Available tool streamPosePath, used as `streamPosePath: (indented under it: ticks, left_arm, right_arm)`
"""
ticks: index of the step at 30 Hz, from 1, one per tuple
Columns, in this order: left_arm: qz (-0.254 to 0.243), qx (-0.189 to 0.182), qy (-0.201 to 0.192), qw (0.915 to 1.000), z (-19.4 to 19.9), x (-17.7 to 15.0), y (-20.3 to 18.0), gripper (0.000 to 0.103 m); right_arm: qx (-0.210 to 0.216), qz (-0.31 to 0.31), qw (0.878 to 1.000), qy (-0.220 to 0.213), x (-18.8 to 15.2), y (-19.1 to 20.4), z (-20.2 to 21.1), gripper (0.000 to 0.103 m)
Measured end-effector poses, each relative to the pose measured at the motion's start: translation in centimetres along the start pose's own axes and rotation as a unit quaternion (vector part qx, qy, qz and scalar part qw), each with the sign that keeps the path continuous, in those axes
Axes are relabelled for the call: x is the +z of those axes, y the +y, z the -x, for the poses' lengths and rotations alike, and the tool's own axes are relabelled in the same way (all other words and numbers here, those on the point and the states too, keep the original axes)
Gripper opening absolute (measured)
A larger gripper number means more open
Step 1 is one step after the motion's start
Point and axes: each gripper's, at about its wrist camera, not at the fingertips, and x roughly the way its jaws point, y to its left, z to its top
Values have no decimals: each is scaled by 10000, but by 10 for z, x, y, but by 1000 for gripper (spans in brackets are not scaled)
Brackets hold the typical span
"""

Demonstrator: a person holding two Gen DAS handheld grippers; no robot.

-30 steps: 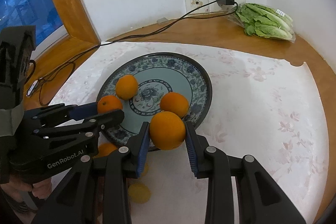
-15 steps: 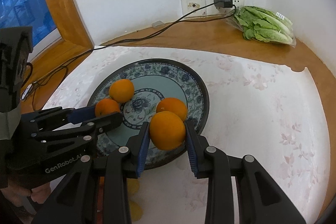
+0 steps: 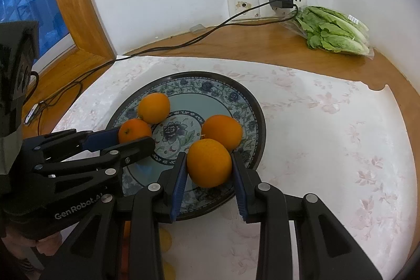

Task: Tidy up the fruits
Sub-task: 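Carry the orange in the right tool onto the plate while the left tool carries its orange, then open the right tool to set its orange on the plate while the left tool releases its orange, then withdraw both open tools from the plate toward the fruit pile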

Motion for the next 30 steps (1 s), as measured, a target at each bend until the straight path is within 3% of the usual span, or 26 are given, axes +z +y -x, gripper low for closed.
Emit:
streamPosePath:
  ticks: [6,12,30]
  left_arm:
    - [41,1,25,10000,1,0,0,41]
    - [68,11,-33,10000,11,-3,2,55]
    - [66,-95,42,9999,51,-26,-4,58]
  right_arm:
    - [58,-20,10000,0,-1,1,1,36]
    - [42,-28,10000,-78,-1,1,11,43]
    - [71,-104,9998,-145,-15,3,45,46]
